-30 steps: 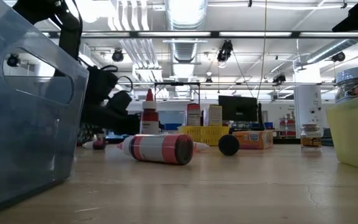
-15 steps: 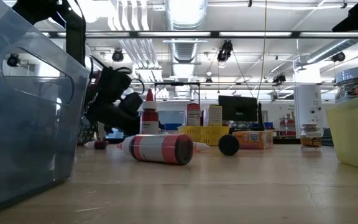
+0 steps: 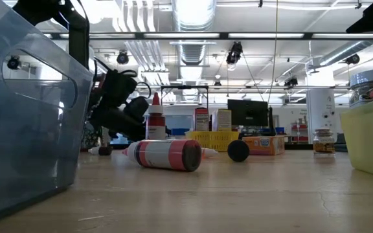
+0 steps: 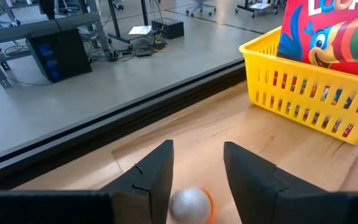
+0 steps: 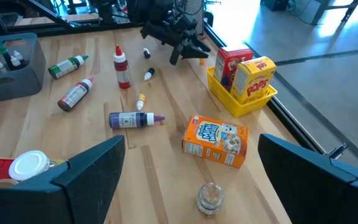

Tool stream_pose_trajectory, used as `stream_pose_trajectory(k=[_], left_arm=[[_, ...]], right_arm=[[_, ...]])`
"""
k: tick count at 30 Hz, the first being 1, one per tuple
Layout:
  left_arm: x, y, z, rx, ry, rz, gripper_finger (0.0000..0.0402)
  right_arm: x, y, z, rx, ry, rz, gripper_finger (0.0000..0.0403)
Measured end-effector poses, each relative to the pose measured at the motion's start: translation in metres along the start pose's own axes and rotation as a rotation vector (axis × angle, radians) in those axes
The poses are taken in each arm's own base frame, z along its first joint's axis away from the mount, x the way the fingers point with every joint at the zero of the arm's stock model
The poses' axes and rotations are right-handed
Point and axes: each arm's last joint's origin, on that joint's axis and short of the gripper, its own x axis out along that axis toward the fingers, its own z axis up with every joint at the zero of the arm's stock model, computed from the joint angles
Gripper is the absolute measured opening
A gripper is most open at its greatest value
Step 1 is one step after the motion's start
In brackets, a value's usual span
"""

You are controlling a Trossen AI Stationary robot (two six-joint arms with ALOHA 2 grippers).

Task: Pick & Place Kitchen Items
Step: Move the top orange food coloring to the top left of the table, then put the orange cereal box into the top yellow bin

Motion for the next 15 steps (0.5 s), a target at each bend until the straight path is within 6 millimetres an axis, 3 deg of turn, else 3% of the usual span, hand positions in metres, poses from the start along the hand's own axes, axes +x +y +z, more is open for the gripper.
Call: stream_pose_trajectory(k=[7,15], left_arm=[[-0.001,0.000,0.003,-0.002,-0.004,0.000,0.0153],[-0.017,0.002,0.048,-0.058,-0.118,-0.019,0.0154]], right_arm=[[0.000,0.000,0.000,0.000,0.000,0.000,0.0364],[0.000,0.000,0.000,0.000,0.000,0.000,0.0364]])
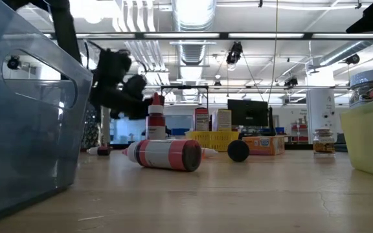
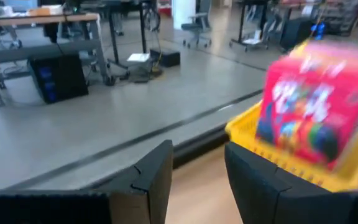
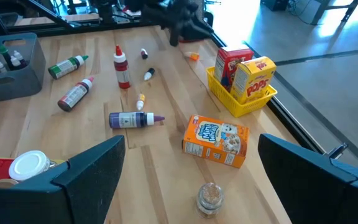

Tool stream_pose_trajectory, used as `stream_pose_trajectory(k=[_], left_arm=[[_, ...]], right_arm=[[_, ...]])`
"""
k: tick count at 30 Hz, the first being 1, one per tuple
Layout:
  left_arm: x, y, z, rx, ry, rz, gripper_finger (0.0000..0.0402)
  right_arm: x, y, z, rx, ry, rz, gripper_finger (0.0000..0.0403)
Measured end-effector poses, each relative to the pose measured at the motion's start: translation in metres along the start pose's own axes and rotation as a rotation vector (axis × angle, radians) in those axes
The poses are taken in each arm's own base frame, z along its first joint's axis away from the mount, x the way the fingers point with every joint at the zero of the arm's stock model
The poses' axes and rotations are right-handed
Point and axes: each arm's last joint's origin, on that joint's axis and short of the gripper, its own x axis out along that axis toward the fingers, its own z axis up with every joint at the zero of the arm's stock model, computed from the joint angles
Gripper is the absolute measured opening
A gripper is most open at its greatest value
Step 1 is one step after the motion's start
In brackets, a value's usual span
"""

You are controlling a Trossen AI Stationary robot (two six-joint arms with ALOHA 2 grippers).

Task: Pick & Place Kitchen Items
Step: Put the orange cereal box into the top yellow bin

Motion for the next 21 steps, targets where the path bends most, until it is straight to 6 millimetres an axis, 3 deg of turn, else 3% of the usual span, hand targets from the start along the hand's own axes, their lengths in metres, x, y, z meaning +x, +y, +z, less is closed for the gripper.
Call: stream_pose_trajectory(k=[6,14,21], left_arm=[[-0.024,-0.005,0.034,0.033,0.091,-0.159,0.0153],[-0.077,-0.009,0.069,-0.011,0.298,-0.465,0.0152],[-0.129,-0.007,0.104,-0.051,0.246,-0.603,0.0147]], right_arm=[[0.000,0.000,0.000,0.000,0.000,0.000,0.0364],[0.000,0.000,0.000,0.000,0.000,0.000,0.0364],[0.000,0.000,0.000,0.000,0.000,0.000,0.0364]])
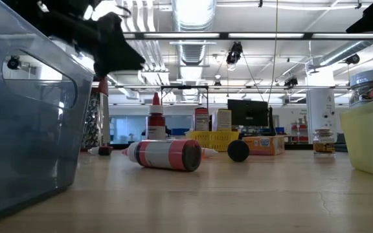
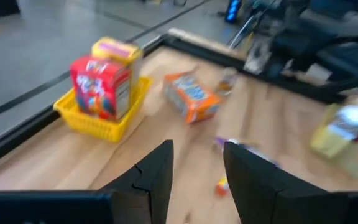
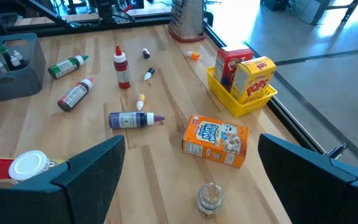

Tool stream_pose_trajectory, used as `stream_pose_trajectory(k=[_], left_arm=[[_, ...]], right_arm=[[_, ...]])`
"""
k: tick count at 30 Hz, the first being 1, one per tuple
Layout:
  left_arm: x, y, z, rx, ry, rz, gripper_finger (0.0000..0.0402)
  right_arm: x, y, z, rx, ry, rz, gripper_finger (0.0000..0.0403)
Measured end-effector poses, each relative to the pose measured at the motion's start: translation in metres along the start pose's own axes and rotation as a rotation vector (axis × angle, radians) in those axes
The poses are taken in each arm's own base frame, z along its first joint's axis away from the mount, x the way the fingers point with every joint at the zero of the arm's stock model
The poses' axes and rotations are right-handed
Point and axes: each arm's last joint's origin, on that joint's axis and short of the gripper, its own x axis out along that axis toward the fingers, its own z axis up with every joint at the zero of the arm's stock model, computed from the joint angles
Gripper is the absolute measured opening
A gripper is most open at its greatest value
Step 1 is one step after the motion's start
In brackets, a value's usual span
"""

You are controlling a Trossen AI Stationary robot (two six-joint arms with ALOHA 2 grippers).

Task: Pick & Place Kitchen Items
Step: Put the orange cereal box into the top yellow bin

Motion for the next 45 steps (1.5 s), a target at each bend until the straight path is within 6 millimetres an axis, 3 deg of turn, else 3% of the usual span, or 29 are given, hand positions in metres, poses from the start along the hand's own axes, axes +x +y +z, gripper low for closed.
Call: stream_pose_trajectory(k=[8,15,20,35,41,45], left_arm=[[-0.040,-0.009,0.021,-0.006,-0.166,-0.068,0.0147],[-0.057,-0.009,0.029,-0.010,-0.242,-0.084,0.0148],[-0.058,-0.009,0.029,-0.011,-0.247,-0.084,0.0149],[-0.052,-0.009,0.026,-0.009,-0.218,-0.077,0.0149],[-0.052,-0.009,0.026,-0.011,-0.217,-0.077,0.0149],[-0.055,-0.008,0.024,-0.032,-0.191,-0.068,0.0149]], right_arm=[[0.000,0.000,0.000,0.000,0.000,0.000,0.0364],[0.000,0.000,0.000,-0.067,-0.005,-0.003,0.0364],[0.000,0.001,0.006,-0.162,-0.062,0.002,0.0364],[-0.018,0.004,0.061,0.006,-0.636,0.037,0.0364],[-0.017,0.004,0.063,-0.011,-0.640,0.008,0.0364],[-0.003,0.008,0.064,-0.016,-0.578,-0.021,0.0364]])
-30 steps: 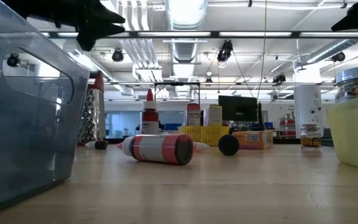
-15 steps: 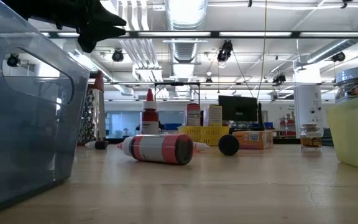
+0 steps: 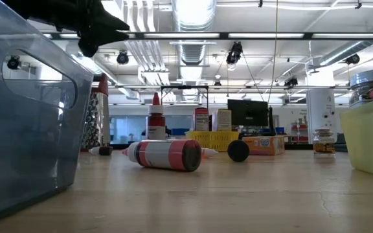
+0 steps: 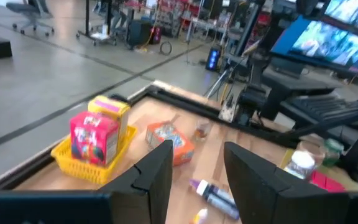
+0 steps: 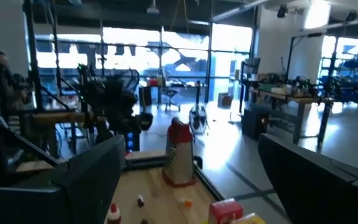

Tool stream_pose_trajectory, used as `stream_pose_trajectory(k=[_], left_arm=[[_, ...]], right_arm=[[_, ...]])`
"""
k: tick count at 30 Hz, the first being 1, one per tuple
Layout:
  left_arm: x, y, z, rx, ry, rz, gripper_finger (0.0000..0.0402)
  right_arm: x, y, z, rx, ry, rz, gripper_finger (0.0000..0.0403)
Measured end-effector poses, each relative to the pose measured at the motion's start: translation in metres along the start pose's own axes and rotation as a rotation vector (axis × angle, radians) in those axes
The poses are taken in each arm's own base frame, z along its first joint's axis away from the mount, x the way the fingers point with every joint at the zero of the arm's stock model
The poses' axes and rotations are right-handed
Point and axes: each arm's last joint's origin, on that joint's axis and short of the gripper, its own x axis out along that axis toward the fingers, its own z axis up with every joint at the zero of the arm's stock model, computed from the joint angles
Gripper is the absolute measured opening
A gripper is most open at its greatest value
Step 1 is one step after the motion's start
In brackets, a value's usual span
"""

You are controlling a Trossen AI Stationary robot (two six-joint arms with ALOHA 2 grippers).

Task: Pick & Place Kitchen Items
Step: Put the orange cereal box into the top yellow bin

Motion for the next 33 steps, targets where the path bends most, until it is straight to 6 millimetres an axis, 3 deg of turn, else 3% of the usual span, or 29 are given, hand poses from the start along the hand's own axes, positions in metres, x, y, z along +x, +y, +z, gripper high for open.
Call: stream_pose_trajectory(k=[13,24,29,33], left_arm=[[-0.040,0.003,0.002,0.095,-0.147,0.080,0.0149],[-0.041,0.008,-0.015,0.095,-0.111,0.087,0.0149],[-0.038,0.010,-0.026,0.099,-0.072,0.094,0.0149],[-0.036,0.012,-0.035,0.101,-0.046,0.099,0.0149]], right_arm=[[0.063,0.024,-0.034,-0.205,0.277,0.029,0.0364],[0.115,0.044,-0.067,-0.264,0.510,0.036,0.0364],[0.132,0.041,-0.078,-0.327,0.673,-0.146,0.0364],[0.140,0.025,-0.071,-0.288,0.817,-0.325,0.0363]])
